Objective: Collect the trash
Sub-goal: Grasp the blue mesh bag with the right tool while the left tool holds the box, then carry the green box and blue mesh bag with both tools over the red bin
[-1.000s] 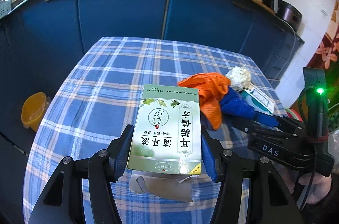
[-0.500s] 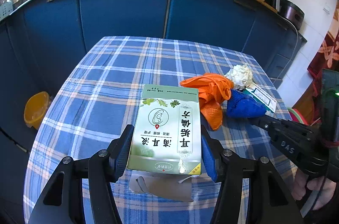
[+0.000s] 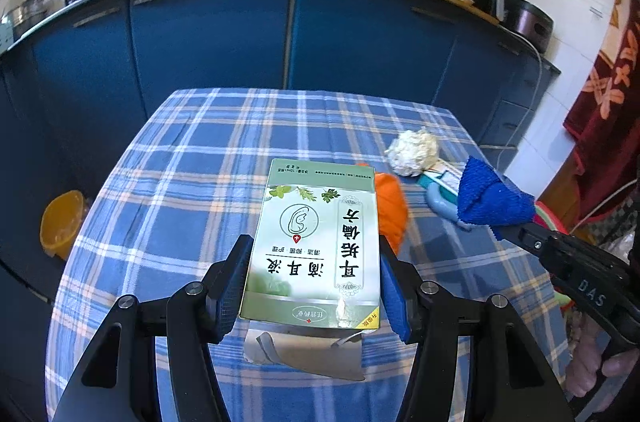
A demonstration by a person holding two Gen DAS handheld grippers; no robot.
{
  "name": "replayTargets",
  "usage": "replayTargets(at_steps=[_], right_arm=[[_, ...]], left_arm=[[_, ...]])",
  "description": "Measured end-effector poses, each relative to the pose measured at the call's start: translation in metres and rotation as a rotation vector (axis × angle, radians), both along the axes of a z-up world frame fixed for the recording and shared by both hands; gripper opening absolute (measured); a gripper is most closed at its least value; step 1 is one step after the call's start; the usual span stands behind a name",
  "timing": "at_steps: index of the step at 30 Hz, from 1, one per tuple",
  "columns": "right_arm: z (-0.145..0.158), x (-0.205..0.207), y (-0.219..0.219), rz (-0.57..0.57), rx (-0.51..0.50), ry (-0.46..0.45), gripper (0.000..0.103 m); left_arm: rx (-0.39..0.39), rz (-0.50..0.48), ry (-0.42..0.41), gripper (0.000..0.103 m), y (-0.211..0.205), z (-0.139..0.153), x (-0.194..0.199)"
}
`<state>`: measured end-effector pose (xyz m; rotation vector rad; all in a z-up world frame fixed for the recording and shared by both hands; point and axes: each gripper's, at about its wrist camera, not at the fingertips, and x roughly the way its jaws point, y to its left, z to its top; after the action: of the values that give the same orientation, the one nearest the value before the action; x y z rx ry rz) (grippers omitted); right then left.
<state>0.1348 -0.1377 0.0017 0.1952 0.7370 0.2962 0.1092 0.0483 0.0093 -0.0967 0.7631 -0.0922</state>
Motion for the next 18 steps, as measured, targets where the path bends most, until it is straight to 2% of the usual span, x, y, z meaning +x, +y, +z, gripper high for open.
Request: replayTargets(at_steps=[18], right_arm=[[0.017, -0.055, -0.088, -0.202, 0.059, -0.047, 0.005]], left_arm=[[-0.003, -0.202, -0.021, 0.06, -0.089, 0.02, -0.002]])
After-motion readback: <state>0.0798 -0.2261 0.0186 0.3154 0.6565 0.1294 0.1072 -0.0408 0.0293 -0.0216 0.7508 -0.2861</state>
